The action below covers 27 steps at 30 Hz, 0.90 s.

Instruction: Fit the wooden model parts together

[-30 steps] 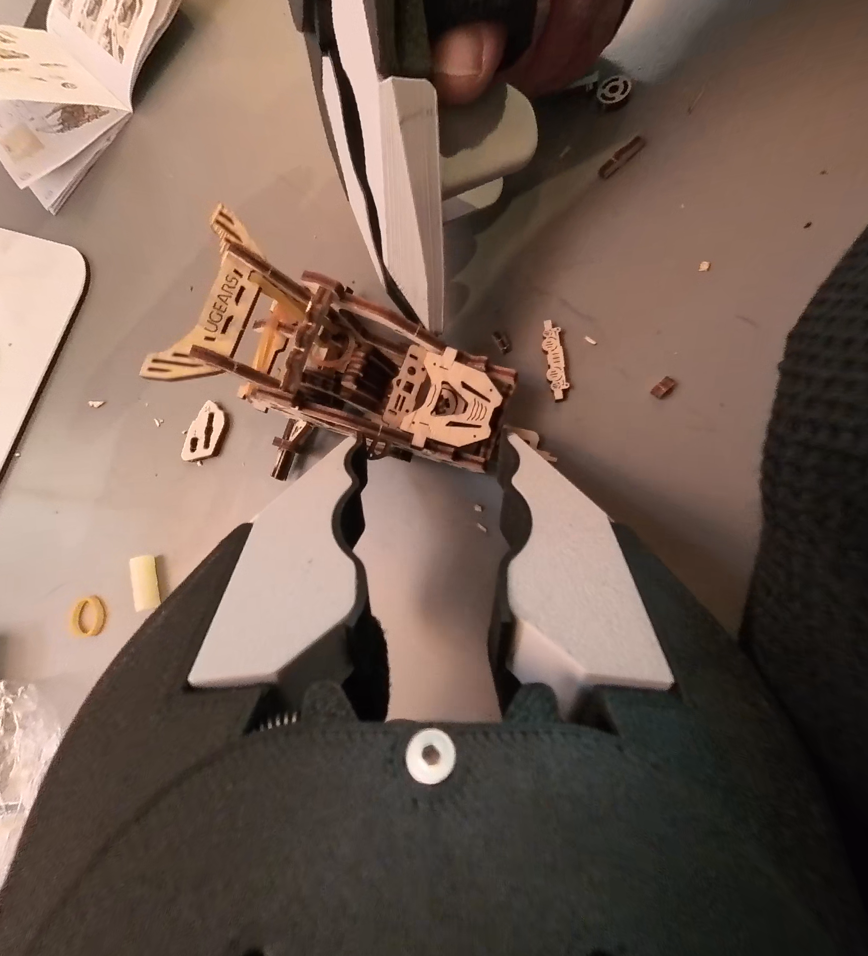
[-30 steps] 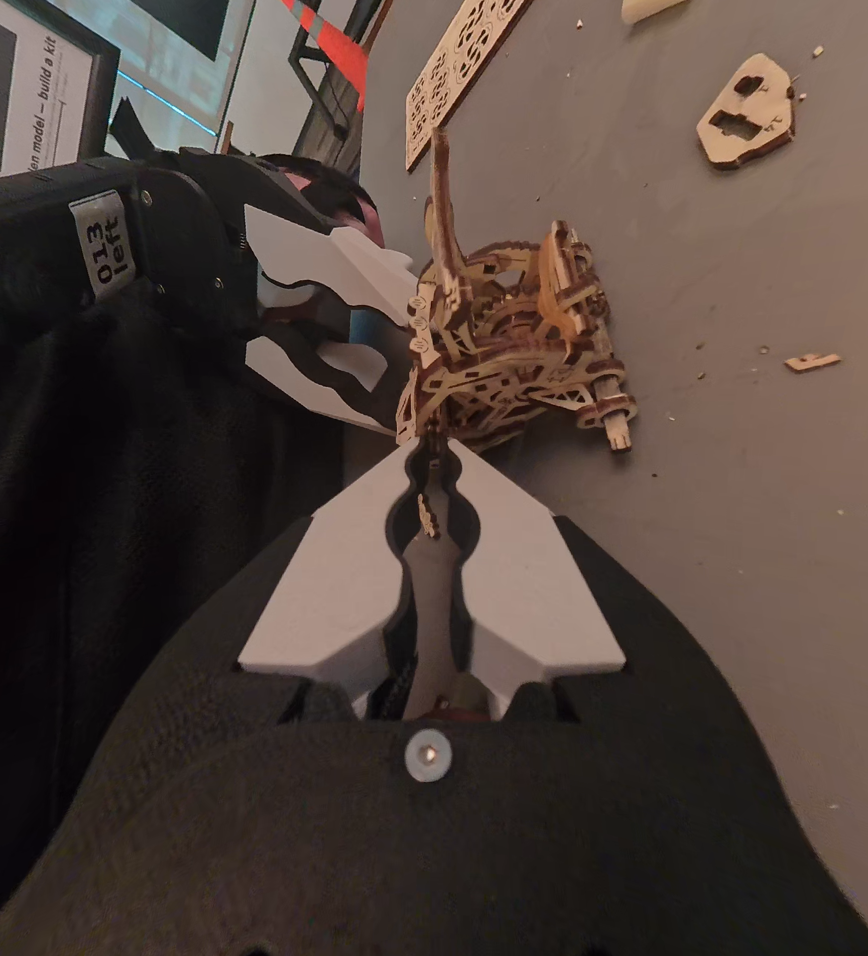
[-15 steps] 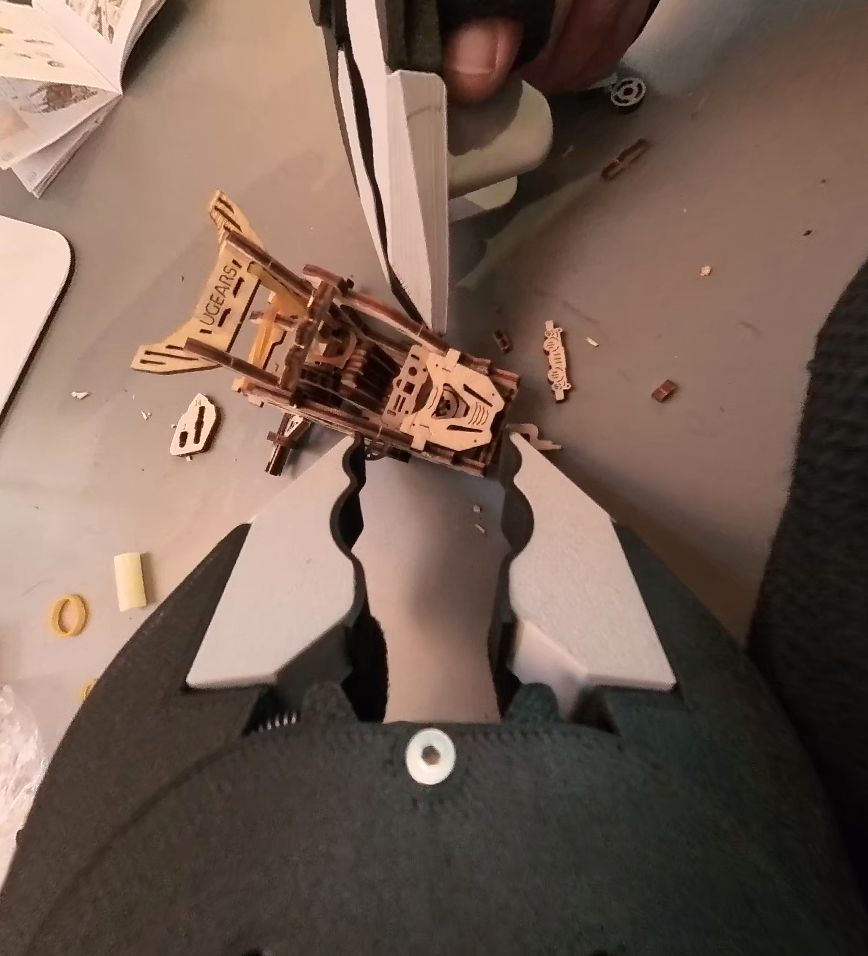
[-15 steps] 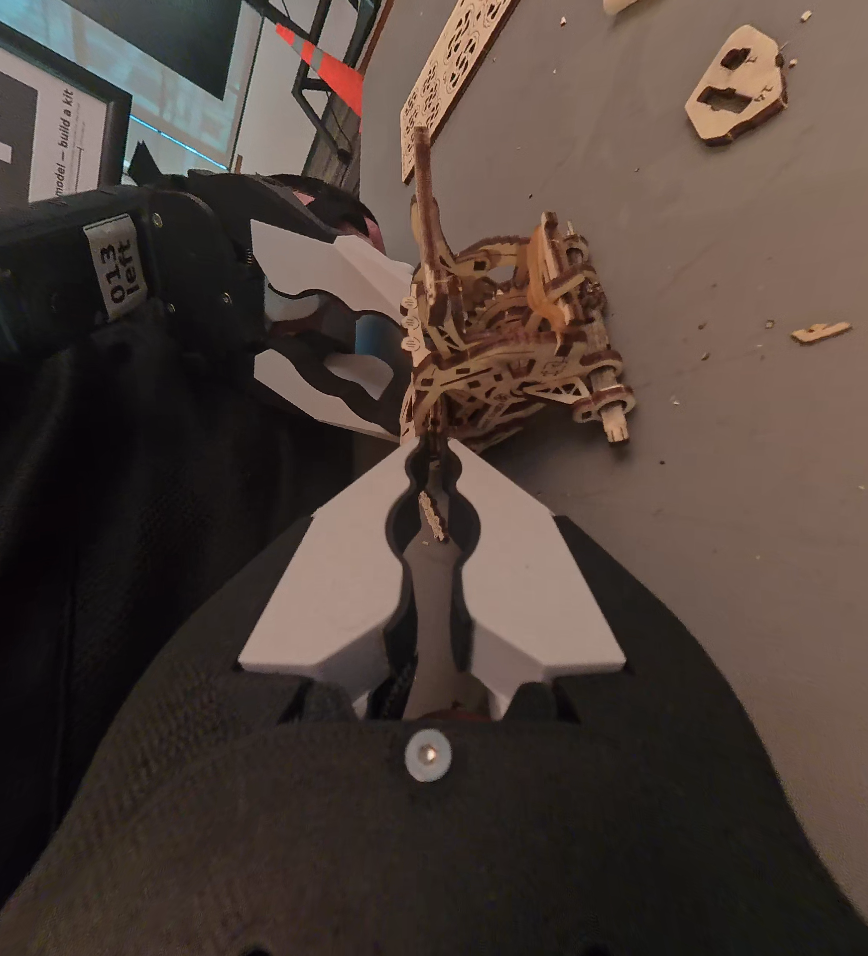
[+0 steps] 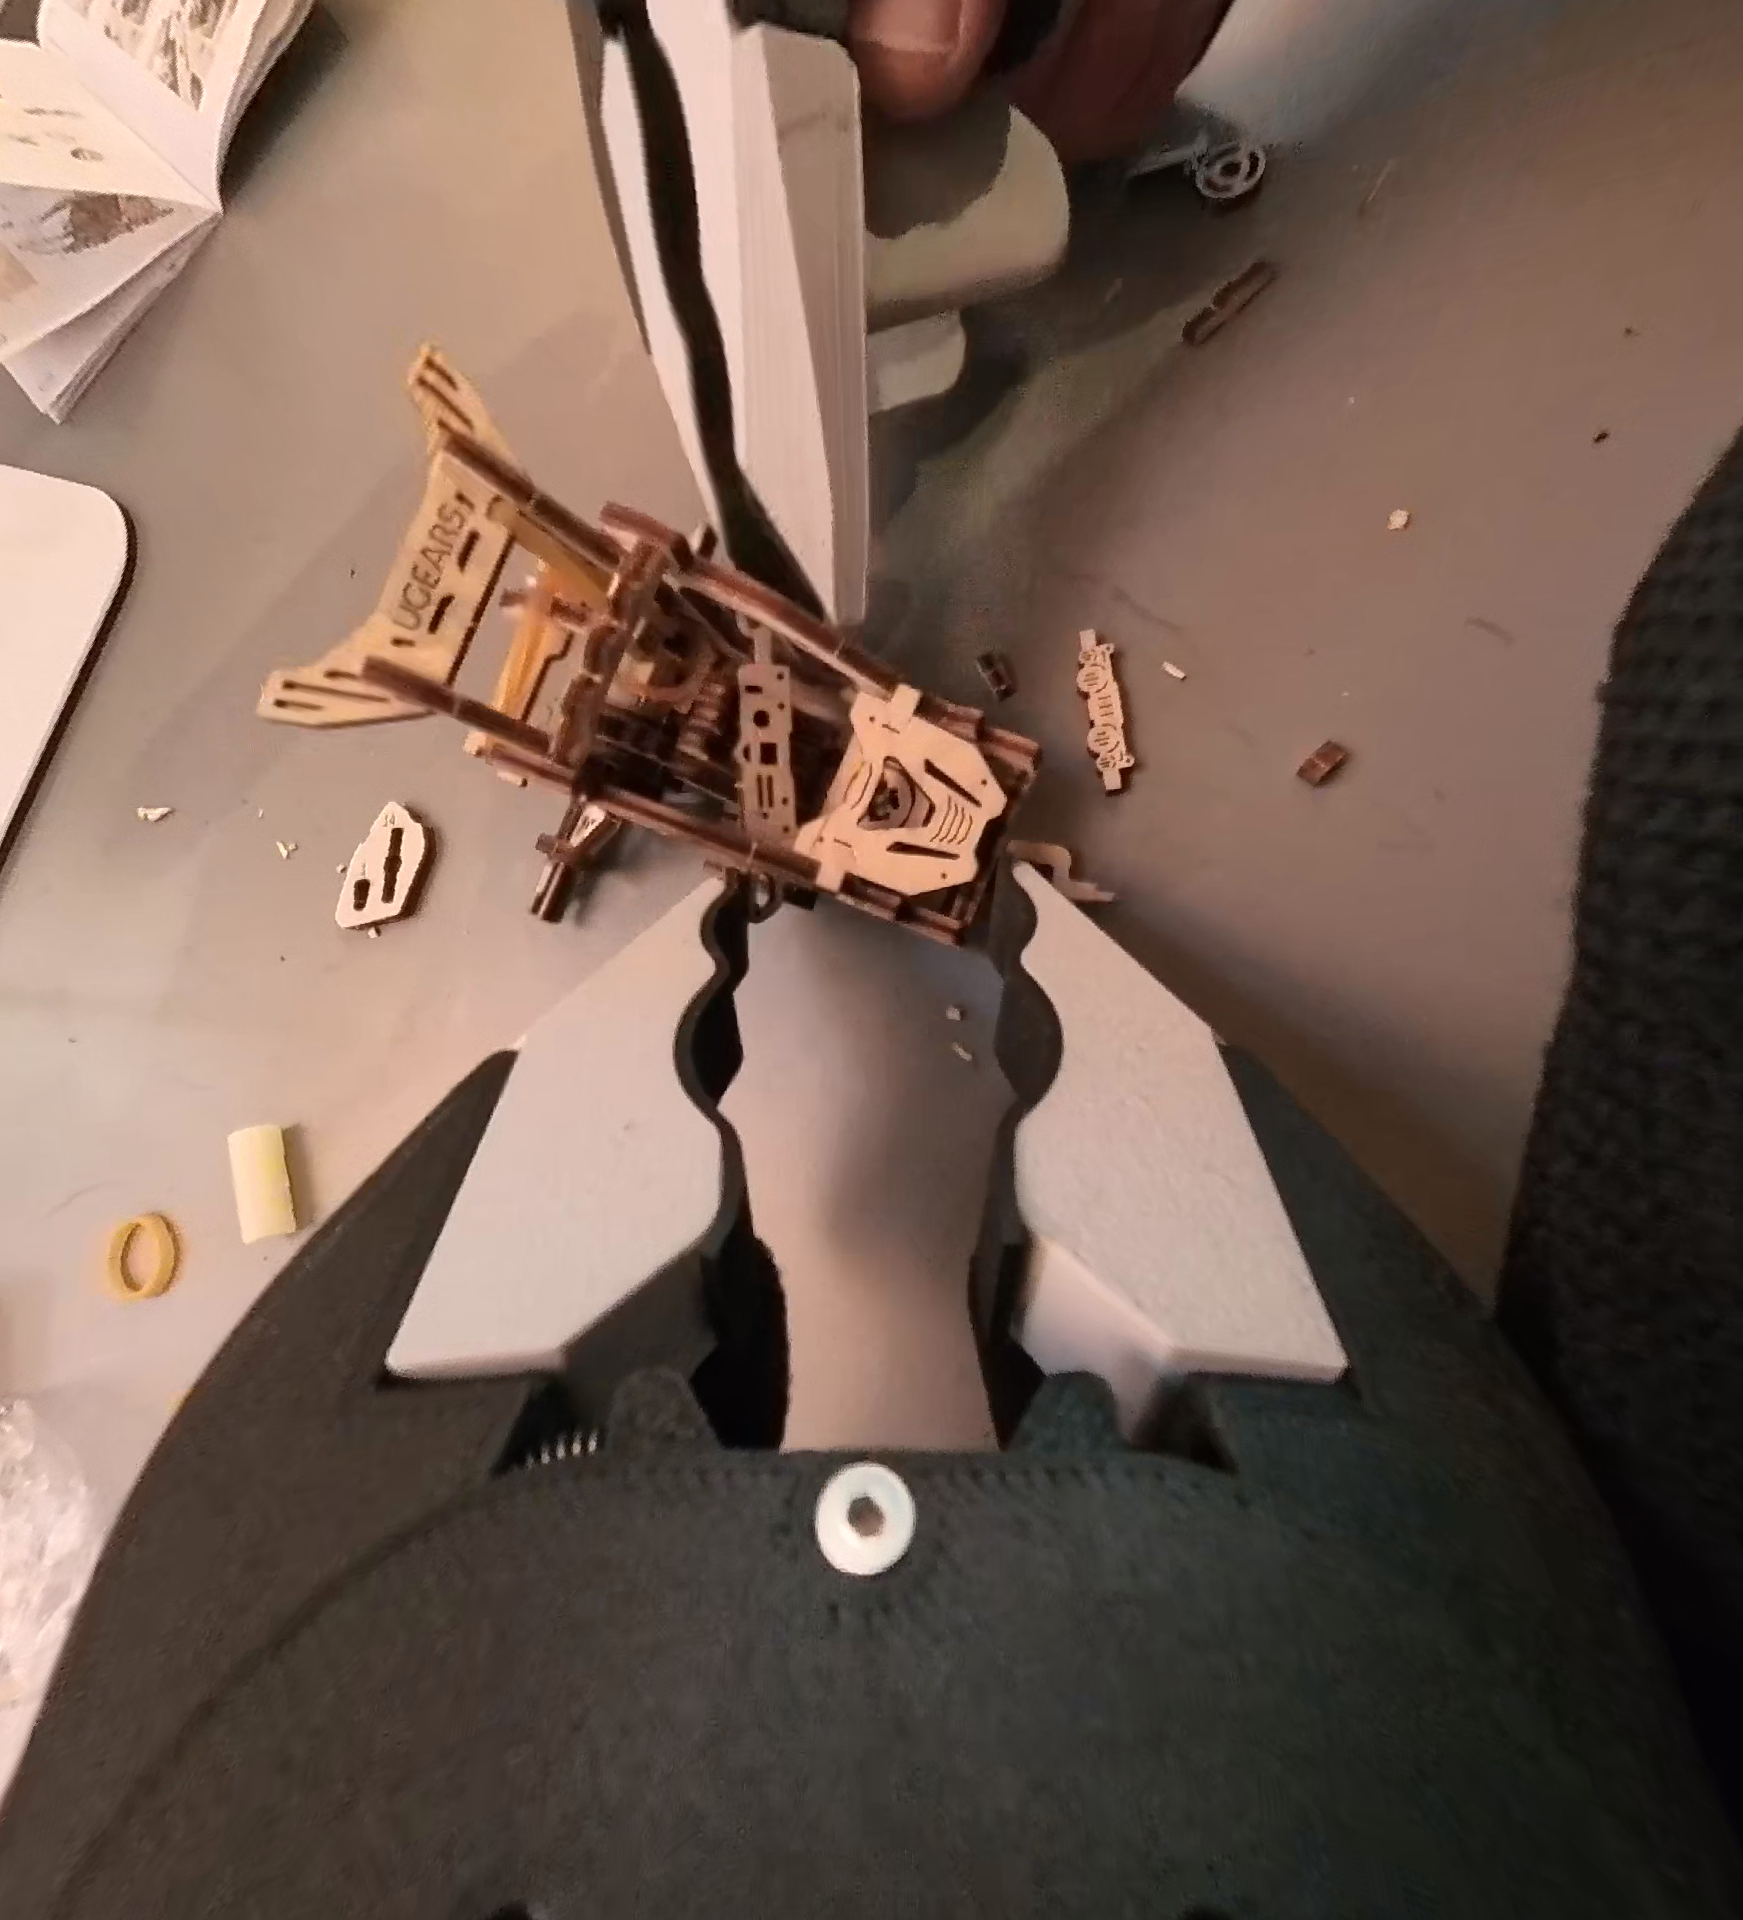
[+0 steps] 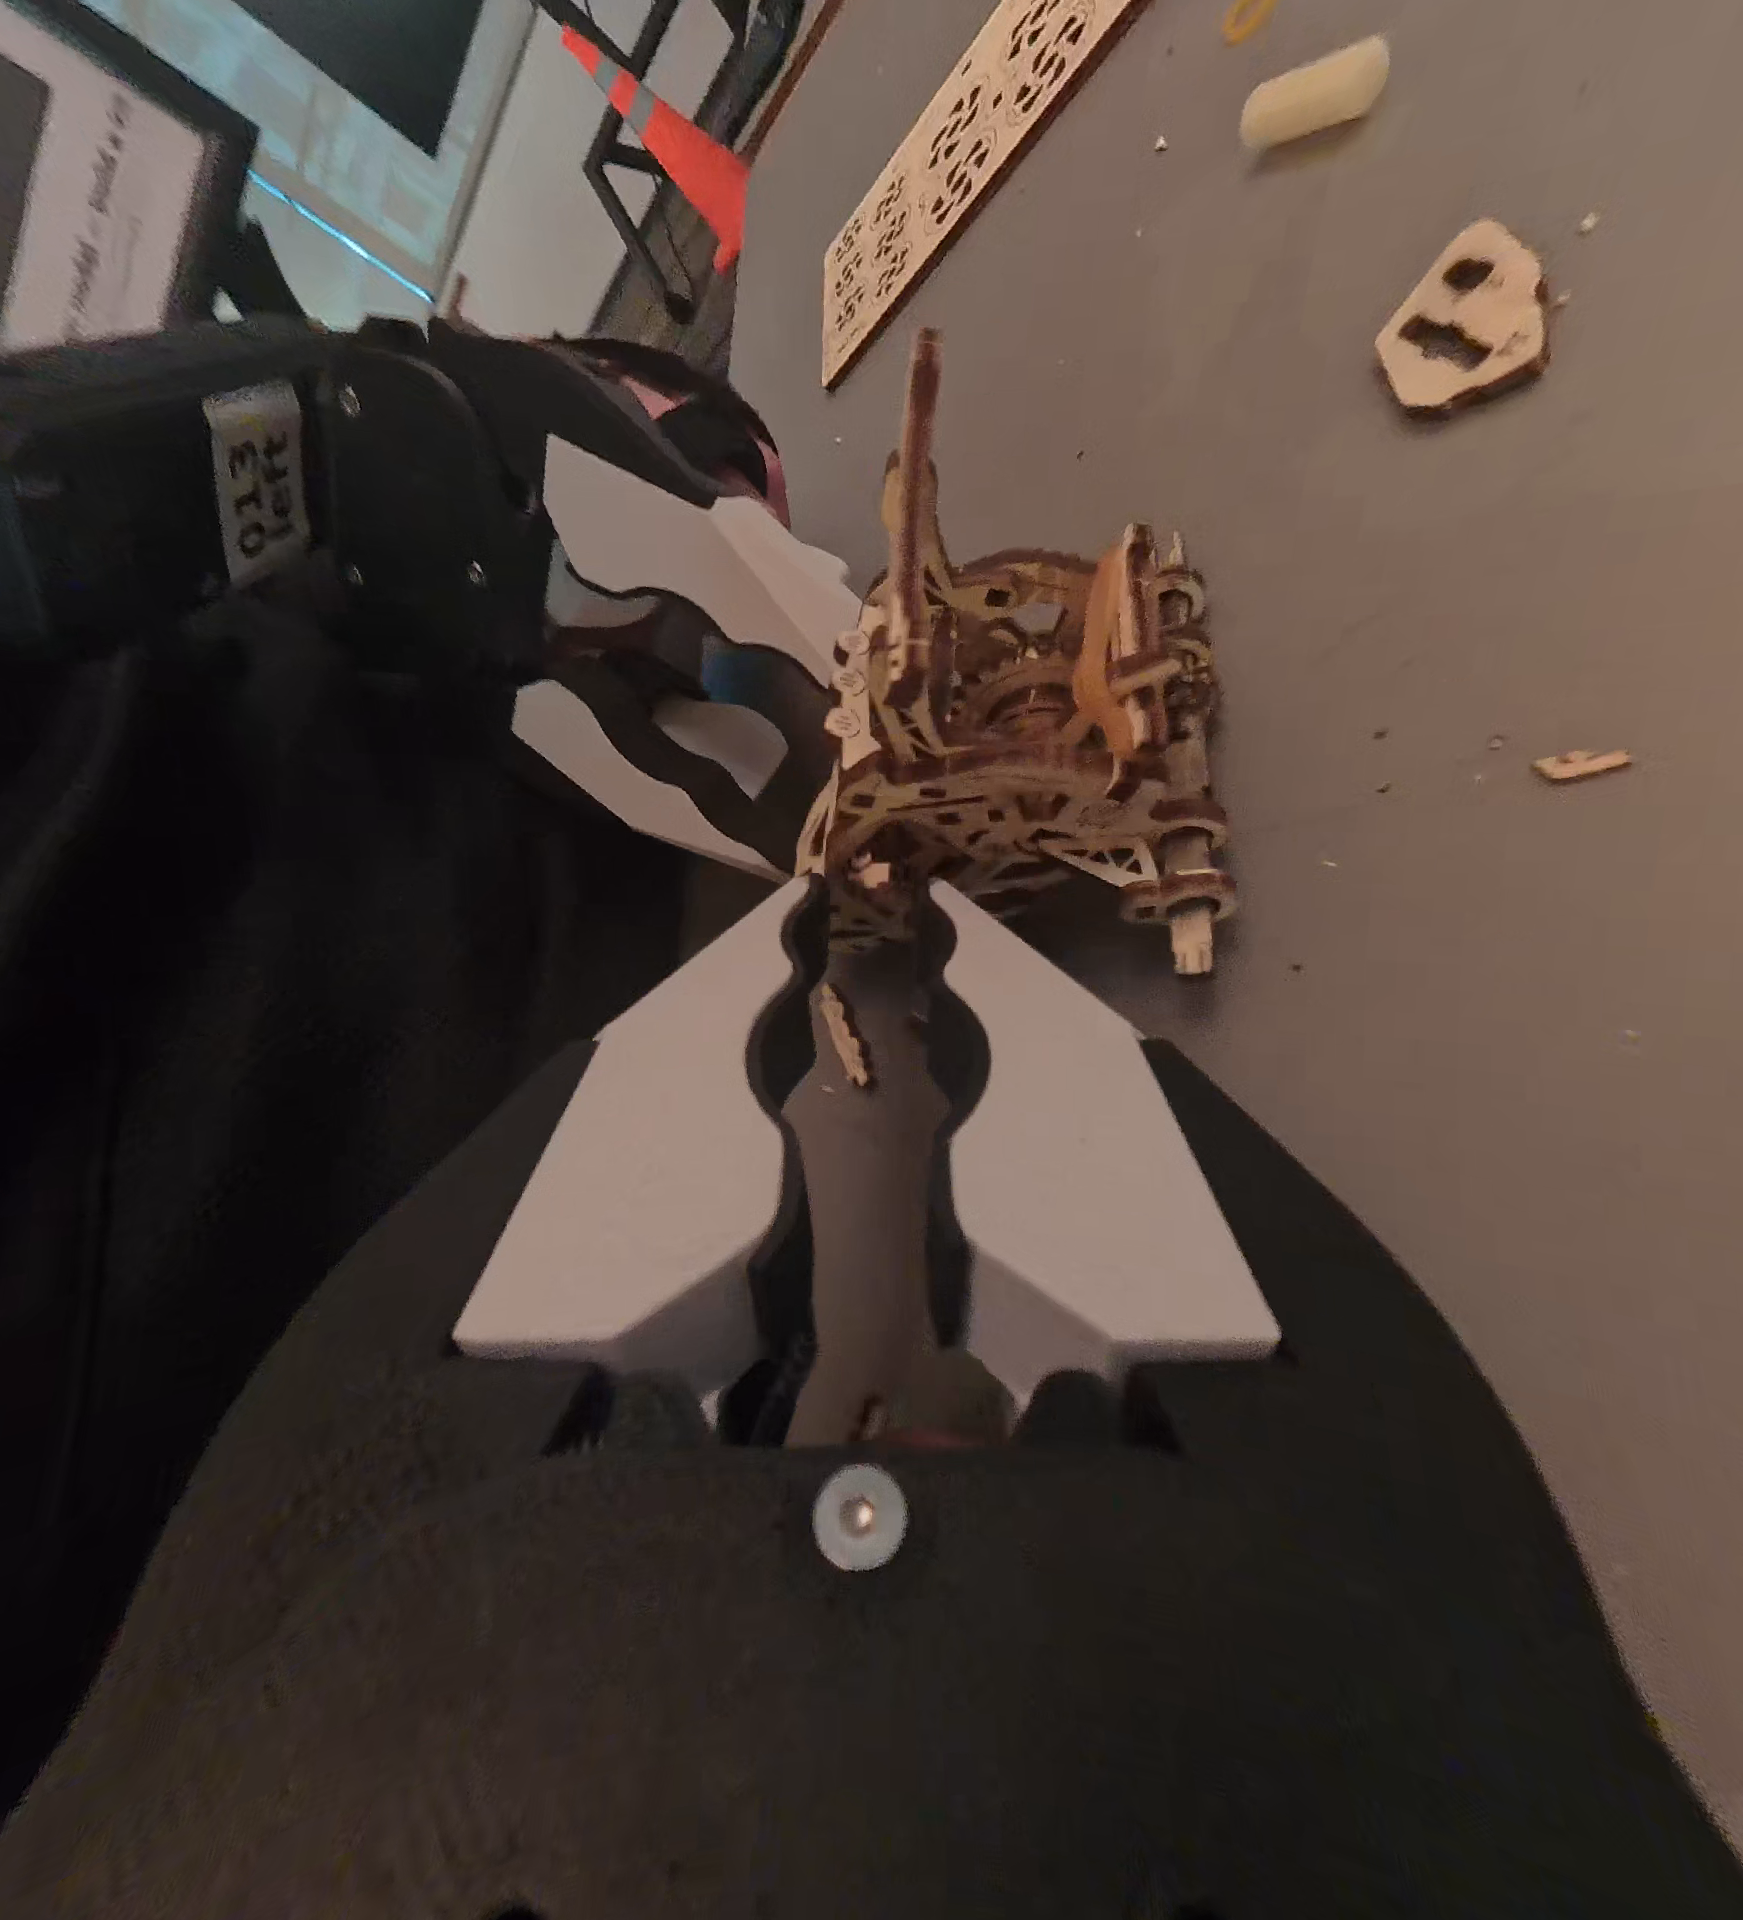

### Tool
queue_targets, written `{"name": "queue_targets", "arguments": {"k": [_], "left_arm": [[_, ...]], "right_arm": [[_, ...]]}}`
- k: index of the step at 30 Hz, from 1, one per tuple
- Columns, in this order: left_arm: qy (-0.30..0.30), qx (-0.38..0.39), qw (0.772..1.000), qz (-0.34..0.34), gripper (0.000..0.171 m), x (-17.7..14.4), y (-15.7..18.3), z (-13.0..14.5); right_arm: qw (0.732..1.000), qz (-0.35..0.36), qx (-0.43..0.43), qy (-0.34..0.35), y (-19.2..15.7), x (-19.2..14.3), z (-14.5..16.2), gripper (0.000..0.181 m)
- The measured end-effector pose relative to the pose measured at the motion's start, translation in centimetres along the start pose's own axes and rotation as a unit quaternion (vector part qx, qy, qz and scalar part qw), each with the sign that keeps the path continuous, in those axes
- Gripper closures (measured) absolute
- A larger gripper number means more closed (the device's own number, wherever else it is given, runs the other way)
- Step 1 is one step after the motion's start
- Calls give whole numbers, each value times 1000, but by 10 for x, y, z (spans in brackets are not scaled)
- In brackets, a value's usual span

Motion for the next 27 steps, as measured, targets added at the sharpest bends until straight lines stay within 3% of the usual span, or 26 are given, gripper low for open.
{"name": "queue_targets", "arguments": {"k": [4,8,13,19,27], "left_arm": [[-1,-4,1000,4,127,1,0,-1],[-9,3,1000,9,127,1,-1,-2],[-22,2,999,26,127,1,-4,-4],[-31,11,999,38,127,1,-6,-6],[-32,5,999,36,125,0,-7,-5]], "right_arm": [[994,52,-94,-9,-9,-6,5,160],[965,136,-224,-4,-22,-6,5,156],[940,159,-301,15,-30,-1,6,158],[907,206,-366,15,-31,-1,8,171],[901,217,-375,-3,-33,2,10,178]]}}
Point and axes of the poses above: each gripper's, where its closed fingertips meet, x out along the fingers, z out of its underside, y = z × x across the jaws, the point moved 9 cm from there along -x, back along the fingers, and after that the axes turned 1 degree about z, right-handed, at the moved point
